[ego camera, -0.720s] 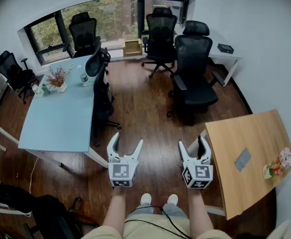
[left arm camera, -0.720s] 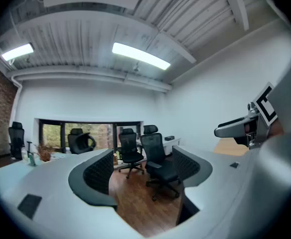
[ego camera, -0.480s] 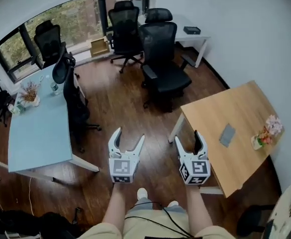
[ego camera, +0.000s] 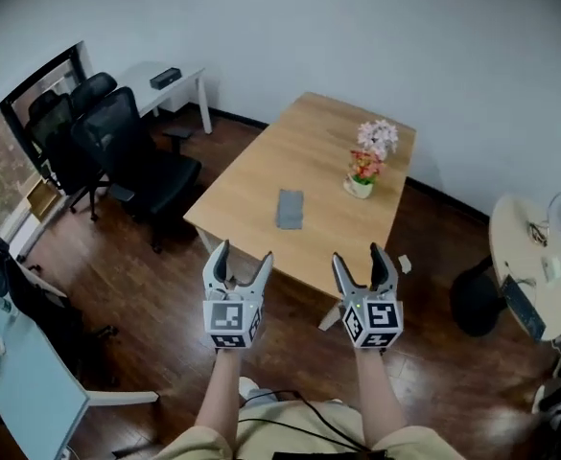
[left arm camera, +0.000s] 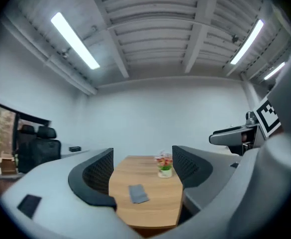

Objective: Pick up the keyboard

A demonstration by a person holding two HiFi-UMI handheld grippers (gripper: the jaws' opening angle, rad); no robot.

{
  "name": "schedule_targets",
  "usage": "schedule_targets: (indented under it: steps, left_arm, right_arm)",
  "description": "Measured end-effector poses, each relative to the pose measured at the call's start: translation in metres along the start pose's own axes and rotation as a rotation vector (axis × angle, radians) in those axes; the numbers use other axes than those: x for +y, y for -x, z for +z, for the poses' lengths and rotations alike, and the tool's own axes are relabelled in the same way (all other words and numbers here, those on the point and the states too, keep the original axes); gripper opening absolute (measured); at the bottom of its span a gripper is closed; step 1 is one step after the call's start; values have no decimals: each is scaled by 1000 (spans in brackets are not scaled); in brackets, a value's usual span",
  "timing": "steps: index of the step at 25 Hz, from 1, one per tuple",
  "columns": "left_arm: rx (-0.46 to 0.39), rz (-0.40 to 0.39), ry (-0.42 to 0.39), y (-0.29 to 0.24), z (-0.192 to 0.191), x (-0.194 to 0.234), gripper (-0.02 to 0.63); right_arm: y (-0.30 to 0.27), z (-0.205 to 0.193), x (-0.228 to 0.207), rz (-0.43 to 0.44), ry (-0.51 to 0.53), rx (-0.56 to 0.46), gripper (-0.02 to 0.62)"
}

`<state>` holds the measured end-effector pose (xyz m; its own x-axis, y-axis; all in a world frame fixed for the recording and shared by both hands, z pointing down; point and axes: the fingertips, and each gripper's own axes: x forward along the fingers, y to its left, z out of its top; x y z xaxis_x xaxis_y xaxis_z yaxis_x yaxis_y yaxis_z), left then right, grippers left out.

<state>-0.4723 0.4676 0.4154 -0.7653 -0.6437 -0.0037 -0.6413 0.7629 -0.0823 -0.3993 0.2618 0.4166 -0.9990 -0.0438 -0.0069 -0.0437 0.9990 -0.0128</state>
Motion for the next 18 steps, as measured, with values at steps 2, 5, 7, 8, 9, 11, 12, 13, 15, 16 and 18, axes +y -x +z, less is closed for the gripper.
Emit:
schedule_targets:
  steps: [2,5,7,8,9,11,12,13,15,16,18]
  left_arm:
    - [5,-130,-32,-31,6,-89,360]
    - [-6,-246,-28,-62,9,-193,360]
    - [-12,-323,-19,-75,10,-259,360]
    - [-17,-362,-16,-80,10,-292,360]
    - [-22,-402,-13,-84,10,-325,360]
    - [-26,-493,-9,-89,9,-396,360]
    - [-22,-543,-11,-90,8,-431,360]
    - [-16,-595,-16,-89,7,-467,360]
    - [-4,-696,-23,-85,4,-530,360]
    - [2,-743,-26,-81,3,-557,360]
    - [8,-829,-36,-75,2,-602,360]
  right_arm:
    - [49,1,-86,-135,-15,-13,364]
    - [121,2,-190,-293,-21,-29,364]
    - [169,1,-242,-371,-22,-36,363]
    - [193,-1,-265,-407,-19,-36,363]
    - [217,-3,-287,-441,-15,-34,362]
    - [267,-11,-324,-511,-7,-27,362]
    - [294,-16,-343,-552,-5,-22,360]
    - [320,-22,-361,-597,-9,-16,357]
    - [371,-34,-394,-686,-43,-7,357]
    - [395,-39,-409,-732,-66,-8,357]
    - [439,-49,-430,-823,-106,-14,357]
